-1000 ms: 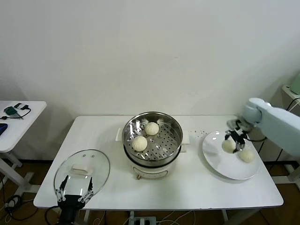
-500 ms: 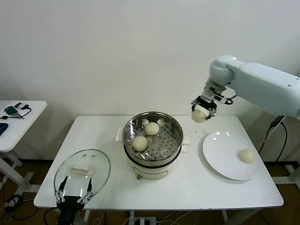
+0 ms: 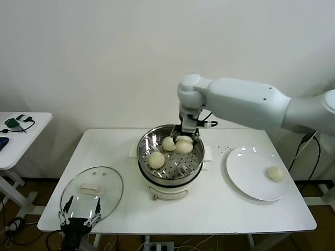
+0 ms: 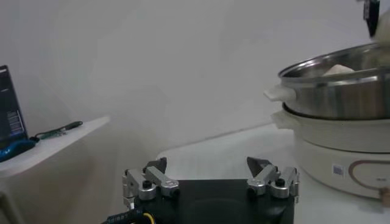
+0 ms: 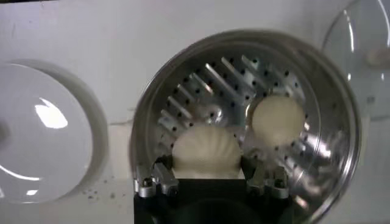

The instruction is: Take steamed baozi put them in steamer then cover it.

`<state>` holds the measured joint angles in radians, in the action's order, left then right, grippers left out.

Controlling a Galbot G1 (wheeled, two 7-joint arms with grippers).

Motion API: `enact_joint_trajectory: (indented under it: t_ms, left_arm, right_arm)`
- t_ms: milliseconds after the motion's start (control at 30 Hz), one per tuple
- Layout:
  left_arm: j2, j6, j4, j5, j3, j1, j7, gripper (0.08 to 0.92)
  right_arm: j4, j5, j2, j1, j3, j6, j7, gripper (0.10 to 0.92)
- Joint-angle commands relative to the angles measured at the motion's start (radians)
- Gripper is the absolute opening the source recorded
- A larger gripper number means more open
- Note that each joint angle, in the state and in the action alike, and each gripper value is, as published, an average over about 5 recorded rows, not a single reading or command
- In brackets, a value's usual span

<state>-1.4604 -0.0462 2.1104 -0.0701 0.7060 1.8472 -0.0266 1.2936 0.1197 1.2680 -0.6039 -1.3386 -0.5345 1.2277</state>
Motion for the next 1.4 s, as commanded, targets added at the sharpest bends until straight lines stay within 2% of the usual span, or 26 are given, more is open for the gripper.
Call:
enact_joint_trajectory:
  t_ms: [33, 467, 733, 1000, 1100, 1200, 1300, 1400]
  left_arm:
    - [0.008, 0.002, -0.002, 0.016, 0.006, 0.001, -0.001, 0.823]
    - [0.007, 0.003, -0.006, 0.016, 0.008, -0.002, -0.001, 0.823]
    - [0.003, 0.001, -0.015, 0.015, 0.008, -0.006, -0.002, 0.823]
    - [0.006, -0.003, -0.016, 0.014, 0.011, -0.004, -0.002, 0.823]
    - [0.004, 0.002, -0.009, 0.01, 0.007, -0.008, 0.0, 0.823]
    - [0.0, 0.008, 0.003, 0.004, 0.002, -0.014, 0.002, 0.823]
    - [0.002, 0.009, 0.006, -0.008, -0.006, -0.018, 0.005, 0.823]
    - [0.002, 0.008, 0.006, -0.019, -0.013, -0.019, 0.011, 0.823]
  right_arm:
    - [0.021, 0.046, 0.087, 0.078, -0.012, -0.03, -0.004, 0.721]
    - [0.028, 0.056, 0.06, 0.085, -0.034, -0.031, 0.004, 0.728]
    - [0.007, 0.056, 0.047, 0.074, -0.011, -0.027, 0.005, 0.818]
    - [-0.001, 0.038, -0.068, -0.013, 0.049, -0.002, -0.048, 0.823]
    - [0.02, 0.024, -0.182, -0.096, 0.007, 0.143, -0.192, 0.823]
    - [0.065, -0.1, -0.309, -0.184, -0.087, 0.409, -0.318, 0.823]
    - [0.102, -0.294, -0.425, -0.225, -0.13, 0.713, -0.333, 0.823]
    - [0.125, -0.392, -0.534, -0.201, -0.107, 0.944, -0.29, 0.823]
